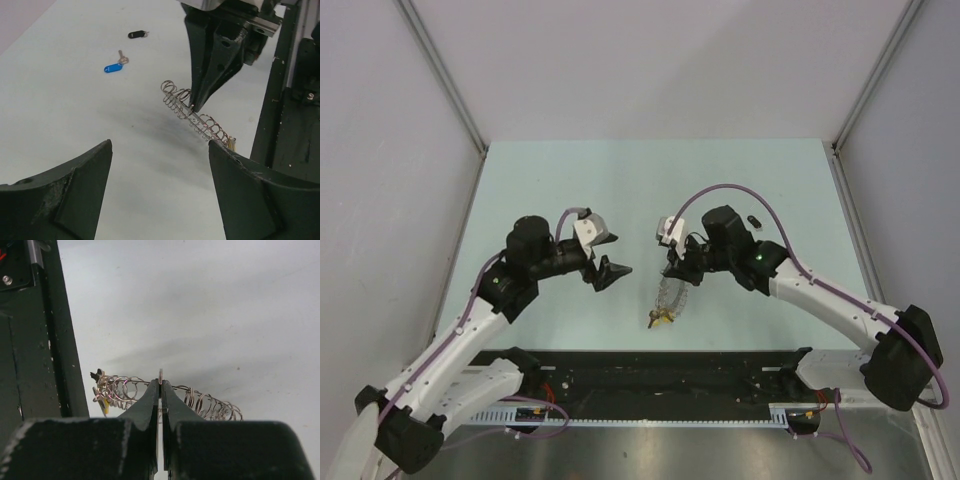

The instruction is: Put the keys on the keyring

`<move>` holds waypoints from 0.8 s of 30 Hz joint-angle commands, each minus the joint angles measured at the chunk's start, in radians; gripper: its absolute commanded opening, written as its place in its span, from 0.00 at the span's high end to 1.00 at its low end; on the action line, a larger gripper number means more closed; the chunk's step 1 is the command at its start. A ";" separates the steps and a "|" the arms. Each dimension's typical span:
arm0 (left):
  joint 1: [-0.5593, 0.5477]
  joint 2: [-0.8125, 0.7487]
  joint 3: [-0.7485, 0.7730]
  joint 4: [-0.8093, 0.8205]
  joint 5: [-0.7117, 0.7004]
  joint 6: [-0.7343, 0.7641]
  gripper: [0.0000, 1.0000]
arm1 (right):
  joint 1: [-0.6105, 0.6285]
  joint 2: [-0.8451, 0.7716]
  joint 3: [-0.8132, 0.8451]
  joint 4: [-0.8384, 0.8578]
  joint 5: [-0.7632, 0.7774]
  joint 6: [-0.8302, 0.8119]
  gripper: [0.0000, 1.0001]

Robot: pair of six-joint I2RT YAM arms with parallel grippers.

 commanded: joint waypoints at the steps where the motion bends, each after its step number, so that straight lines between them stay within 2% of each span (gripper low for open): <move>1: -0.032 0.039 0.058 0.037 0.150 0.136 0.19 | -0.035 -0.049 0.075 -0.038 -0.154 -0.153 1.00; 5: -0.041 0.121 0.075 0.046 0.193 0.170 0.22 | -0.050 -0.074 0.078 -0.034 -0.181 -0.204 1.00; 12: -0.107 0.233 0.121 0.029 0.156 0.239 0.25 | -0.053 -0.088 0.078 -0.052 -0.248 -0.253 1.00; 24: -0.158 0.247 0.046 0.076 0.193 0.254 0.45 | -0.027 -0.075 0.059 -0.017 -0.279 -0.232 1.00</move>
